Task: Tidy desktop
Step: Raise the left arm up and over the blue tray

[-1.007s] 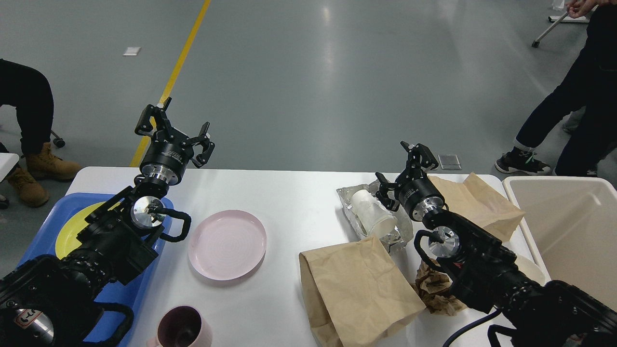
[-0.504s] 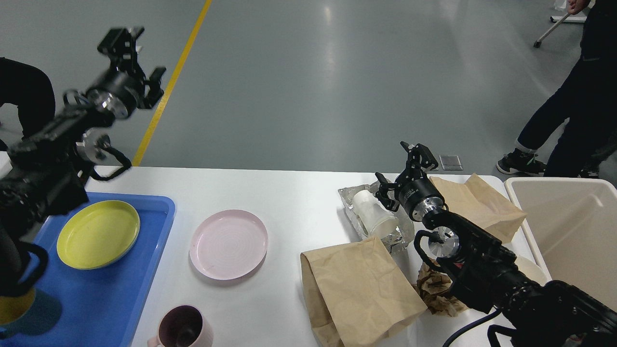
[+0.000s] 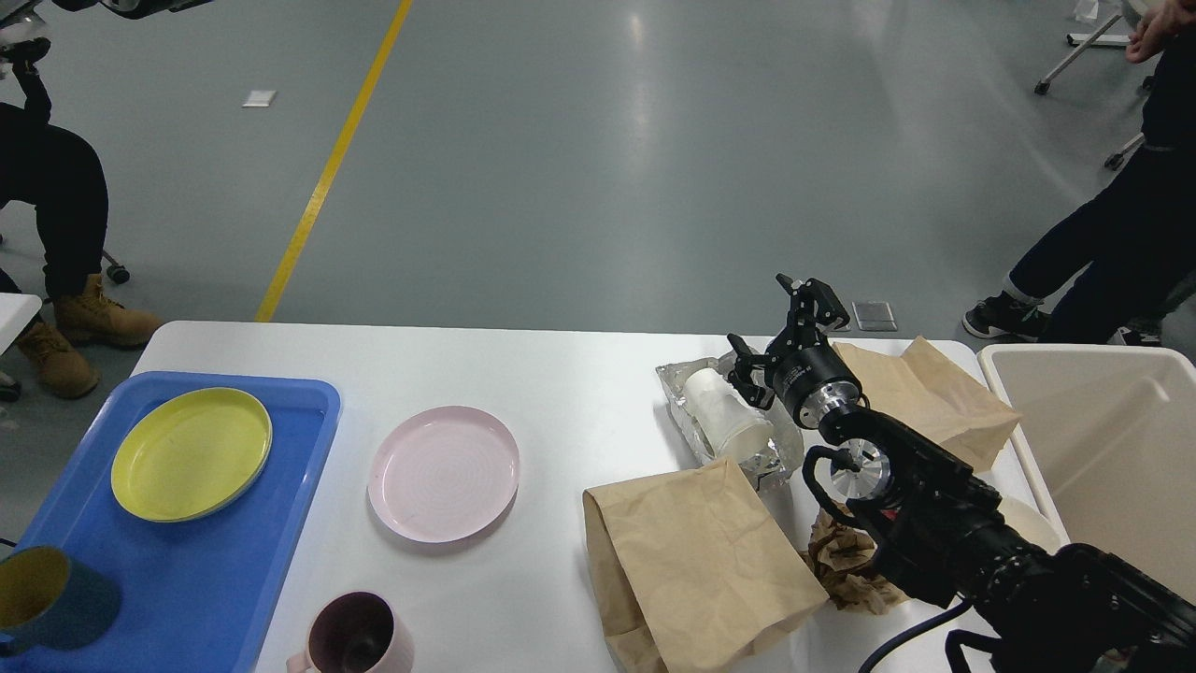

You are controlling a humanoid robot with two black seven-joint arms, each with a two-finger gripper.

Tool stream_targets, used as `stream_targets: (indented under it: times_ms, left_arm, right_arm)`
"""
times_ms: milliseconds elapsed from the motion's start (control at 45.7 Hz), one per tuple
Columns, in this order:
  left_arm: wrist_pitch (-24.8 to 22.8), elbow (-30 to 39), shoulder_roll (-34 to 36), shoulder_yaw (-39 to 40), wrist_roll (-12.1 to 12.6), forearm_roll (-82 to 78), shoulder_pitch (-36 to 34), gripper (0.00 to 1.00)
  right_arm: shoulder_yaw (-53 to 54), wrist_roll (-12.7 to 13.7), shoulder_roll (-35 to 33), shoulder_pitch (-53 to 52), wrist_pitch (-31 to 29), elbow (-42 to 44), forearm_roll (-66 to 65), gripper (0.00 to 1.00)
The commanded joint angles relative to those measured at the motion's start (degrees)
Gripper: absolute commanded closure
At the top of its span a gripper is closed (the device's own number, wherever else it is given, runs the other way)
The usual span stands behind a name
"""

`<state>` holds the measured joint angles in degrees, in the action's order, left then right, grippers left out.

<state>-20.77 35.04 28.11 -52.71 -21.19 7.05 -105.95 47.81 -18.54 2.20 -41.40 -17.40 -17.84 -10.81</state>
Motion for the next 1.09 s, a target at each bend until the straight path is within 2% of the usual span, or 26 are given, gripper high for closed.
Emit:
stream_targets:
  times_ms: [0,44,109,131,153,350,525,591,723,920,1073]
  left_arm:
    - [-2.07,14.77,-2.44,-16.43,0.01,-0.11,-9.26,0.04]
    - [-4.18,19.87,-3.76,-21.97,0.01,-0.11,-12.25,0.04]
    - [-8.83,24.45,-4.20,-26.12,0.01,-0.28,-16.73,0.04]
    - [-10.76,25.16,-4.20,-26.30,0.01,-0.28,-17.88,0.04]
    - [-14.70,25.43,-4.12,-26.47,0.01,-0.37,-19.54,0.04]
    - [-34.23,26.66,-4.47,-27.62,0.01,-2.04,-27.63,0.04]
    - [-34.23,27.97,-4.73,-30.52,0.01,-5.47,-32.74,0.04]
    - [-34.23,29.73,-7.71,-32.27,0.01,-5.73,-33.35,0.04]
    - [-34.23,38.77,-14.56,-37.02,0.01,-6.35,-40.46,0.04]
    - [-34.23,52.05,-17.30,-37.20,0.36,-6.35,-51.72,0.04]
    - [-34.23,59.61,-22.65,-37.29,0.36,-6.26,-57.70,0.04]
  right_arm:
    - [0.00,0.00,0.00,0.00,0.00,0.00,-0.01,0.00]
    - [0.00,0.00,0.00,0.00,0.00,0.00,-0.01,0.00]
    - [0.00,0.00,0.00,0.00,0.00,0.00,-0.01,0.00]
    - [0.00,0.00,0.00,0.00,0.00,0.00,-0.01,0.00]
    - [0.00,0.00,0.00,0.00,0.00,0.00,-0.01,0.00]
    - [0.00,0.00,0.00,0.00,0.00,0.00,-0.01,0.00]
    - [0.00,0.00,0.00,0.00,0.00,0.00,-0.01,0.00]
    - [0.00,0.00,0.00,0.00,0.00,0.00,-0.01,0.00]
    - [0.00,0.00,0.00,0.00,0.00,0.00,-0.01,0.00]
    - [0.00,0.00,0.00,0.00,0.00,0.00,-0.01,0.00]
    - [0.00,0.00,0.00,0.00,0.00,0.00,-0.01,0.00]
